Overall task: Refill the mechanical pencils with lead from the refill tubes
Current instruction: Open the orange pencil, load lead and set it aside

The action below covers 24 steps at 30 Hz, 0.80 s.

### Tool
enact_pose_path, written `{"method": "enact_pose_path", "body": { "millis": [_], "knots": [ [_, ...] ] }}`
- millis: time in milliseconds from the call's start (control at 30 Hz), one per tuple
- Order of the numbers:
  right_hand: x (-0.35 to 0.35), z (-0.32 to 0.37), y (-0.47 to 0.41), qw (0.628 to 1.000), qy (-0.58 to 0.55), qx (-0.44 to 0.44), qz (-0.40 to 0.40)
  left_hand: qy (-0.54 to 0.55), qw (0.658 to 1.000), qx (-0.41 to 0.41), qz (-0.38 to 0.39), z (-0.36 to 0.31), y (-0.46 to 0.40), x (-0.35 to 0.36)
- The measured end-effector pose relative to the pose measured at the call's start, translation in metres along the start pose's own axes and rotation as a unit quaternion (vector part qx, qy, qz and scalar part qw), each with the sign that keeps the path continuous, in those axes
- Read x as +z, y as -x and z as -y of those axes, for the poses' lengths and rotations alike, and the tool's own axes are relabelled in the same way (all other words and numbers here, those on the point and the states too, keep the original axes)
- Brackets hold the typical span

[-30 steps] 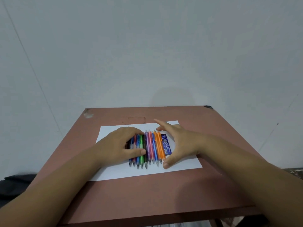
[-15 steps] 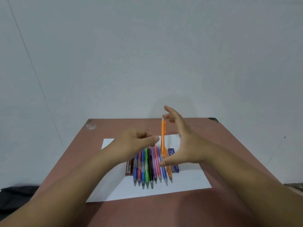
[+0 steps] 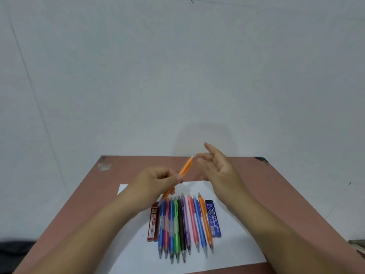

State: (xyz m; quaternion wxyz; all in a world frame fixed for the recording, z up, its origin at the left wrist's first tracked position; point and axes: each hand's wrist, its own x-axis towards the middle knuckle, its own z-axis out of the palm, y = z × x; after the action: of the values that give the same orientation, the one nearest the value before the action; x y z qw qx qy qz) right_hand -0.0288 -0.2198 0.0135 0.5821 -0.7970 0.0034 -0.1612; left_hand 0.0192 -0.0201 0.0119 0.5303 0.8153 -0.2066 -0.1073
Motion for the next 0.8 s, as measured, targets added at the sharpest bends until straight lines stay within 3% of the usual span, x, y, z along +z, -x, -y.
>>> {"method": "enact_pose_path", "body": {
  "millis": [600,667,733,800],
  "knots": [
    [-0.011,-0.018,0.006,0.996,-0.059,0.042,-0.044,-0.108,0.989,0.101,-0.007,0.035,-0.01,-0.005],
    [-0.023,-0.022,0.004,0.997,0.048,0.024,-0.049,-0.12,0.987,0.105,-0.017,0.039,-0.012,-0.008],
    [-0.032,-0.029,0.002,0.977,0.212,-0.005,-0.031,-0.13,0.986,0.104,-0.024,0.041,-0.014,-0.012],
    [-0.034,-0.038,0.001,0.953,0.3,-0.024,-0.015,-0.151,0.982,0.106,-0.03,0.044,-0.016,-0.014]
  ]
}}
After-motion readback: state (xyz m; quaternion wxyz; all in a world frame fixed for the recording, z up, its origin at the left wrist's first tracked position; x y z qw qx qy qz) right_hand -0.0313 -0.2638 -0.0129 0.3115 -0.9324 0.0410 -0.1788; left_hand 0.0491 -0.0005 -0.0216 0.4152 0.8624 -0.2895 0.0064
